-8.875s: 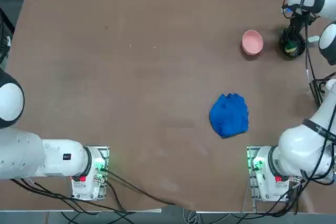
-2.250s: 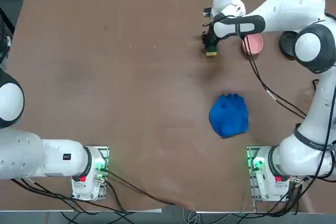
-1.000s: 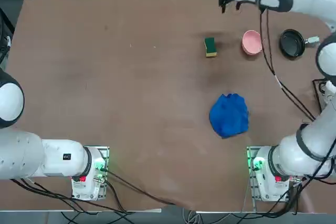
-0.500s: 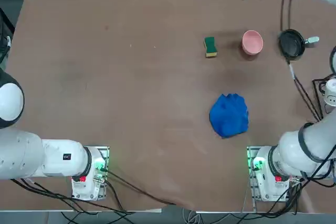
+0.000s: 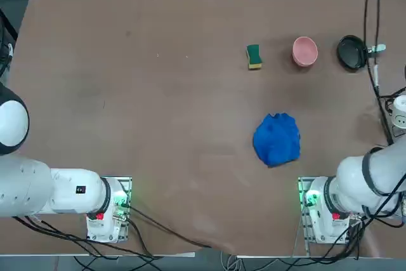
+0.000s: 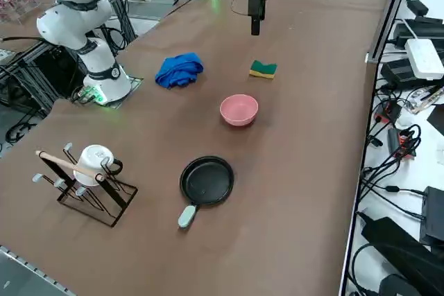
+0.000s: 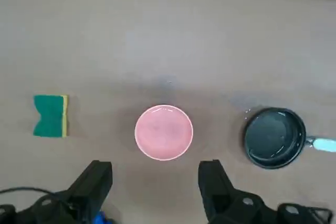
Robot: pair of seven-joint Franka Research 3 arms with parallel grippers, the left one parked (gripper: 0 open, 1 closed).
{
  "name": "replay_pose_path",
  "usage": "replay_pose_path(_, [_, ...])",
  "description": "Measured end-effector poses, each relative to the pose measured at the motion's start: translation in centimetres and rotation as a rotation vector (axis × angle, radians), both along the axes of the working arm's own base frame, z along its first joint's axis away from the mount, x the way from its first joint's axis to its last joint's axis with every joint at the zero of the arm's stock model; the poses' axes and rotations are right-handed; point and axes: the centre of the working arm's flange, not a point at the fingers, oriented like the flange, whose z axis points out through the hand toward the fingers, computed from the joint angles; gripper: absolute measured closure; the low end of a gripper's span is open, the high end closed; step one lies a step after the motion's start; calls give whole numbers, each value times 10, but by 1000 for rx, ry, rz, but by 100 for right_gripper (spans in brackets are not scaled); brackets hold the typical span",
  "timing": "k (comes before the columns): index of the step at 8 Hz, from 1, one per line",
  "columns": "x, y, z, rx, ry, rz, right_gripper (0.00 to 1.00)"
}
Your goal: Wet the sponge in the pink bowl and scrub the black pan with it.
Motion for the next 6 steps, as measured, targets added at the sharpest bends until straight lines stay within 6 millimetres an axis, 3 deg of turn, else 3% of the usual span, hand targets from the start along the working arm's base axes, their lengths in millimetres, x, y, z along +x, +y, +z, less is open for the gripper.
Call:
replay_pose_path(2, [-15,-28,31,55,-12,-87,0])
replay_pose_path(6, [-59,-41,48,46,2,-141,0])
